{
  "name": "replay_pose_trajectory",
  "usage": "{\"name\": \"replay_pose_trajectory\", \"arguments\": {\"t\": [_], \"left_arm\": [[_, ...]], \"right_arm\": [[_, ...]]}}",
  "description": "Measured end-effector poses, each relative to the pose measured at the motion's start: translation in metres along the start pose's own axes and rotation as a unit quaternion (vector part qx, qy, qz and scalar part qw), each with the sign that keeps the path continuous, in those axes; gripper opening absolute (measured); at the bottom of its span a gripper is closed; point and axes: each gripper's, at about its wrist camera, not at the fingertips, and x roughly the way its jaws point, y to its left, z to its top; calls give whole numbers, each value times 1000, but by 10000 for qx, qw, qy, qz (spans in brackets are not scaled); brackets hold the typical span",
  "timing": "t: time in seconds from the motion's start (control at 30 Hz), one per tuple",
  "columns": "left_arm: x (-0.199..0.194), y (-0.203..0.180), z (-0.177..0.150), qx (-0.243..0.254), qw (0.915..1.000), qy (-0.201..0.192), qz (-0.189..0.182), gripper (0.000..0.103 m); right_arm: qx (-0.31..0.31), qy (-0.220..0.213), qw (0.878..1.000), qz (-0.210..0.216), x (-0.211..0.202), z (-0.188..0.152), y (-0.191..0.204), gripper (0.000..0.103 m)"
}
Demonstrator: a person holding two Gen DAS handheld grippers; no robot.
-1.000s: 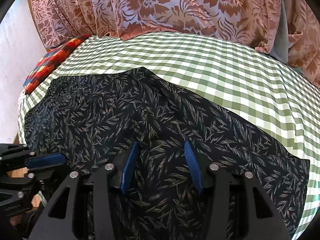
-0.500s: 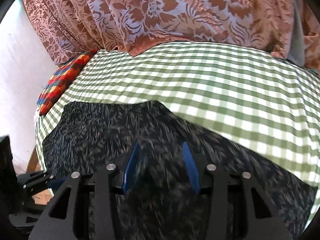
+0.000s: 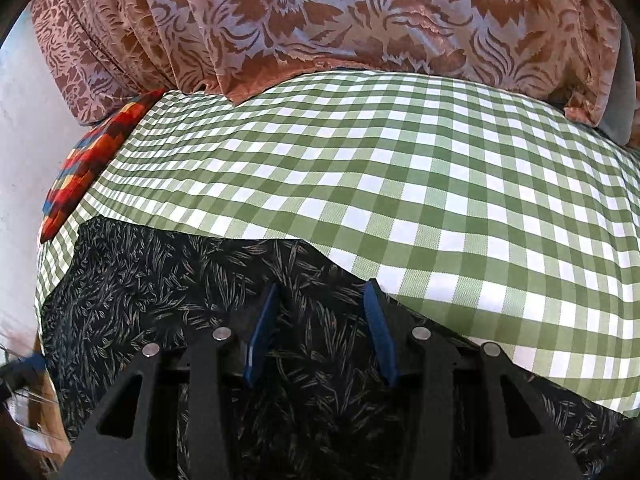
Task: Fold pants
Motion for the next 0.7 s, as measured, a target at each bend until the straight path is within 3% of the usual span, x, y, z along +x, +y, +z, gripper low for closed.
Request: {"name": "replay_pose_trajectory", "arguments": {"t": [0.1,0.2,0.27,0.47,0.7], "left_arm": [[-26,43,3,-824,9962,-266,25,34],[-42,83,-2,-1690,9846,-436,-140,44],[-46,97,-4,-2034,9774,-505,-270,45],[-32,111,-6,-2494,9663,-498,-393,45],[0,127,0,-2876,9563,-376,-359,45]], "right_arm": [[-39,-7,10000,-46,-1,-1,2,45],[24,3,10000,-28,-3,0,2,45],[55,8,10000,-82,-7,1,5,46],[145,-327,9992,184,-48,0,16,58],[34,-457,9968,656,-86,-32,25,65]]}}
